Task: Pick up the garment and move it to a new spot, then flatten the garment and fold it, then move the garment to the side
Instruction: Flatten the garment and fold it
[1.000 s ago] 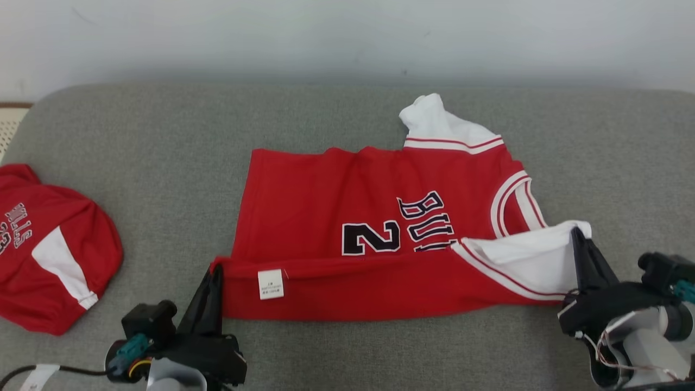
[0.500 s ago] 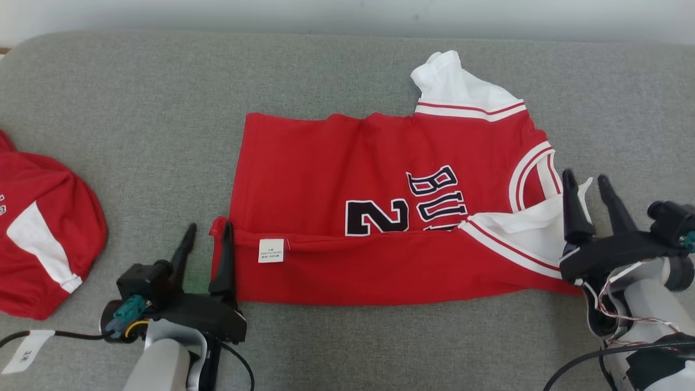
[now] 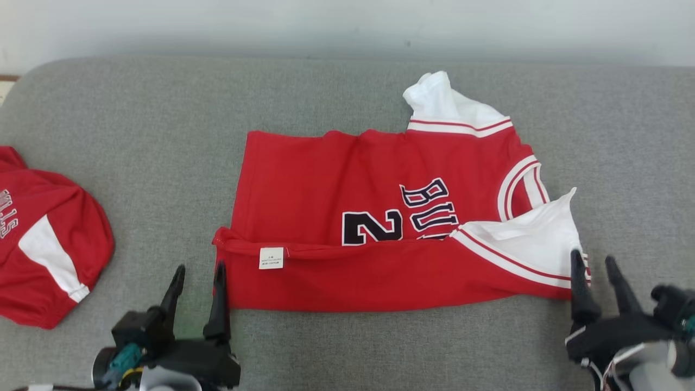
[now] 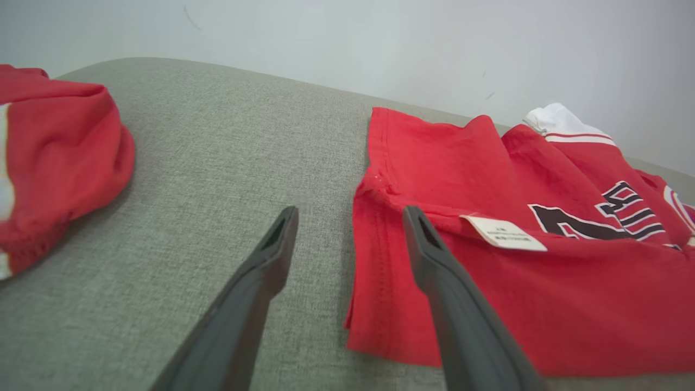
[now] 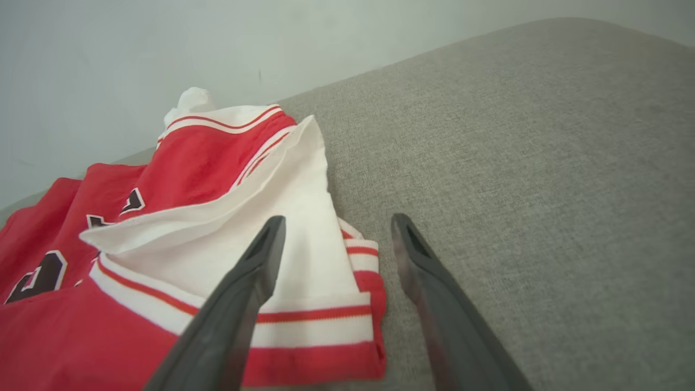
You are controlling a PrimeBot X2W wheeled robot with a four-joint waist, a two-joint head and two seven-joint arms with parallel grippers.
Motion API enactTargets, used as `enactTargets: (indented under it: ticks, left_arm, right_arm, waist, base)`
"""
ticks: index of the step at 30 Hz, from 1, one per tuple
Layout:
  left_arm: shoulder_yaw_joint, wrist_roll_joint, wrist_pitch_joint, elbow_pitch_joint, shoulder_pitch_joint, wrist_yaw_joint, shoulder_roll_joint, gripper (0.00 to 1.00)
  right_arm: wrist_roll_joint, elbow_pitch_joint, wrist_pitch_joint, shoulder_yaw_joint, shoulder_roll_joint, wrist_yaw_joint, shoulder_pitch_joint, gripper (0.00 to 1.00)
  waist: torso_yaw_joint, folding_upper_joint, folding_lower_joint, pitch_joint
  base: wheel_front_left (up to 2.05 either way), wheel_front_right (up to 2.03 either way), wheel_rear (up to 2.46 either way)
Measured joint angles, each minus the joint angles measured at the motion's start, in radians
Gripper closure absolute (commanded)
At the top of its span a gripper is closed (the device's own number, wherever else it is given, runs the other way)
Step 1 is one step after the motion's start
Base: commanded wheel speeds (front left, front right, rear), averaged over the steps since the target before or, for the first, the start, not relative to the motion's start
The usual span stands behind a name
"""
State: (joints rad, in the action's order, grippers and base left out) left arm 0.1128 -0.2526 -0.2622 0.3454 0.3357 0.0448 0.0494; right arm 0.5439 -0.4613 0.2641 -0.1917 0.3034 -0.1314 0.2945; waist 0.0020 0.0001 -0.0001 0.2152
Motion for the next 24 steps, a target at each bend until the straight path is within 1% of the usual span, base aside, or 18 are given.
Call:
enactTargets:
  ticks: [5, 9, 16, 17, 18, 19, 20, 24]
  left_arm:
    - [-0.002, 0.002, 0.0, -0.027, -0.052, 0.002, 0.0, 0.0]
    - [0.005, 0.002, 0.0, -0.032, -0.061, 0.002, 0.0, 0.0]
    - [0.029, -0.002, 0.0, -0.032, -0.06, 0.001, 0.0, 0.0]
    - [0.031, -0.002, 0.0, -0.032, -0.06, 0.001, 0.0, 0.0]
    - [0.033, -0.007, 0.0, -0.032, -0.06, 0.001, 0.0, 0.0]
    - [0.035, -0.009, 0.0, -0.033, -0.06, 0.0, 0.0, 0.0]
    - [0.035, -0.01, 0.0, -0.033, -0.061, -0.001, 0.0, 0.0]
    - [0.035, -0.025, 0.0, -0.029, -0.064, -0.015, 0.0, 0.0]
  right_arm:
    - [0.006, -0.007, 0.0, 0.004, -0.014, 0.0, -0.057, 0.0]
    - [0.014, -0.021, 0.0, 0.009, -0.02, 0.0, -0.058, 0.0]
    - [0.047, -0.12, 0.0, -0.004, -0.03, 0.0, -0.014, 0.0]
    - [0.047, -0.131, 0.001, -0.004, -0.03, 0.0, -0.009, 0.02]
    - [0.055, -0.146, 0.002, -0.016, -0.028, 0.0, 0.003, 0.25]
    - [0.056, -0.152, 0.005, -0.024, -0.026, 0.001, 0.006, 0.78]
    - [0.058, -0.158, 0.006, -0.03, -0.024, 0.001, 0.008, 1.0]
    - [0.07, -0.166, 0.005, -0.043, -0.016, 0.0, 0.017, 1.0]
  waist:
    - [-0.008, -0.0001, 0.0, -0.024]
    - [-0.008, 0.0, 0.0, -0.02]
    - [0.012, 0.0, 0.0, -0.008]
    - [0.016, -0.0001, 0.0, -0.007]
    - [0.024, -0.0001, 0.0, -0.005]
    - [0.028, -0.0001, 0.0, -0.004]
    - [0.03, -0.0001, 0.0, -0.004]
    - [0.033, -0.0001, 0.0, -0.002]
  base:
    - [0.0, 0.0, 0.0]
    - [0.0, 0.0, 0.0]
    - [0.0, 0.0, 0.0]
    - [0.0, 0.0, 0.0]
    - [0.0, 0.0, 0.0]
    - [0.0, 0.0, 0.0]
    - [0.0, 0.0, 0.0]
    - [0.0, 0.0, 0.0]
